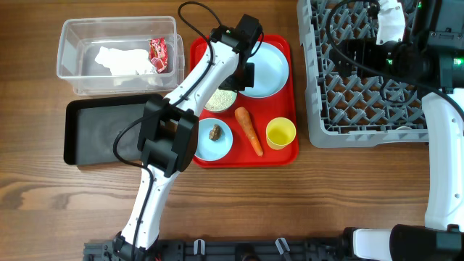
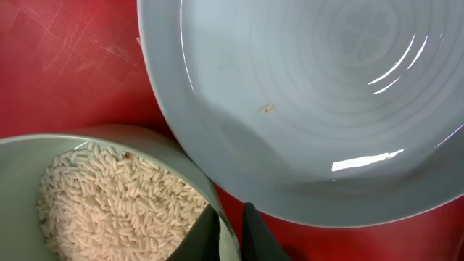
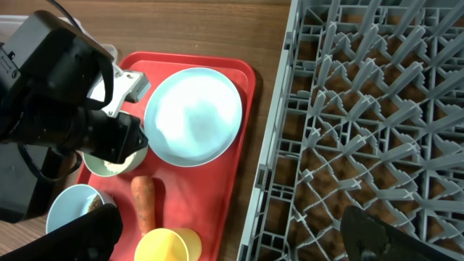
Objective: Sort waste into correct bins and load items into the dishwasher rack
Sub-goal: 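Reach the left gripper to the green rice bowl rim and grasp it, then lift the rice bowl left and tip it over the black tray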
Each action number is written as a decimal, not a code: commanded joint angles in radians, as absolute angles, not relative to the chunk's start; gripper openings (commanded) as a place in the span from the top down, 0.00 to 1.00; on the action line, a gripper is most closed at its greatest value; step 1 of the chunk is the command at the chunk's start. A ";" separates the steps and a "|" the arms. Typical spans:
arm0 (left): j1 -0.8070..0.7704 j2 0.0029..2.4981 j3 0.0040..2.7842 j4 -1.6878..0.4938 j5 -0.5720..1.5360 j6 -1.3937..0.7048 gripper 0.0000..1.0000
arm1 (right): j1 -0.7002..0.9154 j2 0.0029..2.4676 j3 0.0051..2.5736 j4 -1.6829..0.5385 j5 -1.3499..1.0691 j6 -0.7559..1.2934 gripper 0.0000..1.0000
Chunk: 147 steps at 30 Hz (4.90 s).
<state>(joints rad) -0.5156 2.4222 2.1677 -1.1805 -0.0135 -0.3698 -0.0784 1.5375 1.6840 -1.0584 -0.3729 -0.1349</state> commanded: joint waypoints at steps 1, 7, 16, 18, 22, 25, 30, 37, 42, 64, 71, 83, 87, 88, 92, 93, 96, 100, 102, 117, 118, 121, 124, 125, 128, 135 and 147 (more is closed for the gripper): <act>-0.515 2.437 2.159 -1.170 -0.028 -0.382 0.92 | -0.080 1.552 1.693 -1.061 -0.366 -0.128 0.00; -0.515 2.437 2.159 -1.169 -0.028 -0.383 0.92 | -0.080 1.552 1.693 -1.064 -0.366 -0.128 0.00; -0.515 2.437 2.159 -1.169 -0.028 -0.383 0.96 | -0.080 1.552 1.693 -1.067 -0.366 -0.128 0.00; -0.515 2.437 2.159 -1.169 -0.028 -0.383 0.96 | -0.080 1.552 1.693 -1.069 -0.366 -0.128 0.00; -0.515 2.437 2.159 -1.170 -0.028 -0.382 0.96 | -0.080 1.552 1.693 -1.069 -0.366 -0.128 0.00; -0.514 2.437 2.159 -1.172 -0.028 -0.382 0.96 | -0.080 1.552 1.693 -1.070 -0.366 -0.129 0.00; -0.514 2.431 2.159 -1.197 -0.028 -0.382 0.96 | -0.080 1.552 1.693 -1.071 -0.366 -0.129 0.00; -0.514 2.435 2.159 -1.224 -0.050 -0.382 0.81 | -0.080 1.552 1.693 -1.071 -0.366 -0.129 0.01; -0.515 2.435 2.159 -1.238 -0.050 -0.382 0.83 | -0.080 1.552 1.693 -1.071 -0.366 -0.129 0.00; -0.515 2.434 2.140 -1.235 -0.050 -0.382 0.96 | -0.080 1.552 1.693 -1.093 -0.366 -0.131 0.00; -0.514 2.376 2.141 -1.262 -0.051 -0.382 0.96 | -0.080 1.552 1.693 -1.093 -0.366 -0.131 0.00; -0.512 2.184 2.141 -1.262 -0.051 -0.383 0.96 | -0.080 1.552 1.693 -1.090 -0.366 -0.131 0.00; -0.512 2.134 2.141 -1.282 -0.050 -0.383 0.96 | -0.080 1.552 1.693 -1.090 -0.366 -0.131 0.00; -0.512 2.120 2.141 -1.292 -0.050 -0.383 0.96 | -0.080 1.552 1.693 -1.090 -0.366 -0.132 0.00; -0.506 2.062 2.141 -1.348 -0.050 -0.410 0.96 | -0.080 1.552 1.693 -1.090 -0.366 -0.131 0.00; -0.499 2.045 2.141 -1.370 -0.050 -0.437 0.96 | -0.080 1.552 1.693 -1.092 -0.366 -0.131 0.00; -0.470 2.009 2.141 -1.429 -0.049 -0.484 0.96 | -0.080 1.552 1.693 -1.095 -0.366 -0.131 0.00; -0.405 1.982 2.141 -1.529 -0.015 -0.487 0.96 | -0.080 1.552 1.693 -1.093 -0.366 -0.131 0.00; -0.364 1.982 2.141 -1.581 -0.012 -0.486 0.96 | -0.080 1.552 1.693 -1.094 -0.366 -0.131 0.00; -0.059 1.982 1.998 -1.629 0.252 -0.243 0.96 | -0.080 1.552 1.693 -1.093 -0.366 -0.131 0.01; -0.049 1.982 1.972 -1.627 0.283 -0.218 0.96 | -0.080 1.552 1.693 -1.093 -0.366 -0.131 0.00; -0.025 1.982 1.899 -1.610 0.342 -0.162 0.96 | -0.080 1.552 1.693 -1.093 -0.366 -0.131 0.00; -0.009 1.982 1.845 -1.578 0.373 -0.146 0.96 | -0.080 1.552 1.693 -1.094 -0.366 -0.131 0.00; -0.004 1.982 1.829 -1.568 0.397 -0.124 0.96 | -0.080 1.552 1.693 -1.096 -0.366 -0.130 0.00; 0.018 1.982 1.798 -1.556 0.468 -0.070 0.96 | -0.080 1.552 1.693 -1.102 -0.366 -0.131 0.00; 0.122 1.982 1.785 -1.602 0.565 0.067 0.96 | -0.080 1.552 1.693 -1.102 -0.366 -0.131 0.00; 0.338 1.982 1.785 -1.604 0.797 0.237 0.96 | -0.080 1.552 1.693 -1.095 -0.366 -0.130 0.00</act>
<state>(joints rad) 0.3042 2.0026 1.7905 -1.5974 0.6636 0.1471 -0.0784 1.5375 1.6840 -1.0988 -0.3729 -0.1349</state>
